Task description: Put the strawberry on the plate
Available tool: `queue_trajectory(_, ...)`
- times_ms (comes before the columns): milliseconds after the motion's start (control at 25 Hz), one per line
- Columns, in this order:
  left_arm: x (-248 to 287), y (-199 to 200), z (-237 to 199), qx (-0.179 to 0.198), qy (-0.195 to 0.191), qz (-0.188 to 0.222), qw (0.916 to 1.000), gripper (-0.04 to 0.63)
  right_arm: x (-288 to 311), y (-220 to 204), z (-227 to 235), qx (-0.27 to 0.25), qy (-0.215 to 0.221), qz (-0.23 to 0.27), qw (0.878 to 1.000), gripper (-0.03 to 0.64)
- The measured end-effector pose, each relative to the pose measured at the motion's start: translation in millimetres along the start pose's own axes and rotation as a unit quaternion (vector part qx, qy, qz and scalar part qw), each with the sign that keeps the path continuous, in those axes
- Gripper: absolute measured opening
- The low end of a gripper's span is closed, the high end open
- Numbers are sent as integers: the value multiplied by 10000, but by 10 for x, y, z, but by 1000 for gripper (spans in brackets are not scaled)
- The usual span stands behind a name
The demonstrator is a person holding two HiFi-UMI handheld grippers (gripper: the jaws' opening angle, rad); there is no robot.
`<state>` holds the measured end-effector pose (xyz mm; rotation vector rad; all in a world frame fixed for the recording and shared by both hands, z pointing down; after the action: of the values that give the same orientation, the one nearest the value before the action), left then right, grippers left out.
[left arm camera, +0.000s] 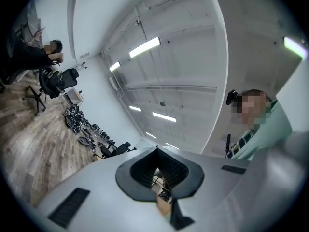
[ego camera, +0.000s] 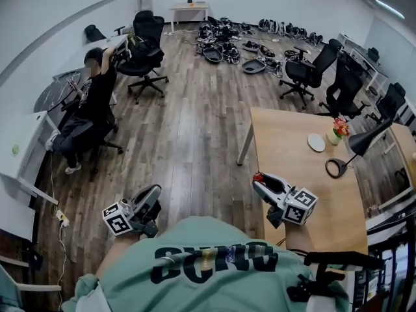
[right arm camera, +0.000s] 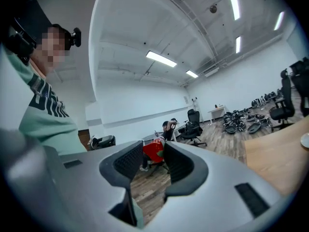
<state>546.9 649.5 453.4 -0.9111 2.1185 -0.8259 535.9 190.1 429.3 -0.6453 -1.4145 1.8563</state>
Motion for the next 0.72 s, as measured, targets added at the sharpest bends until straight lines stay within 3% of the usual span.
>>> queue_trajectory(280, -78, 1028, -927, 204, -455, -259, 9984, -8, 1250, 367, -144, -287, -117, 73, 9995, 149)
queue_trajectory(480, -107, 1239, -1407, 28, -478, -268, 9985, -8, 1819, 321, -57, -295, -106, -297, 9991, 149)
queue_trajectory(720, 35, 1330, -1820, -49, -283, -283, 9992, -8, 2230, 468, 491, -173, -46, -345, 9992, 149)
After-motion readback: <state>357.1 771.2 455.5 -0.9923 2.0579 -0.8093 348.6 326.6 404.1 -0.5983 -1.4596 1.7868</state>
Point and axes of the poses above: the fingertips, and each gripper's own axes: x forward along the fingers, z to its right, y out of its top, the point moved 10 cm from there along -x, backward along the fingers, and after that the axes turned 1 degree about x, right-handed, at the moved point
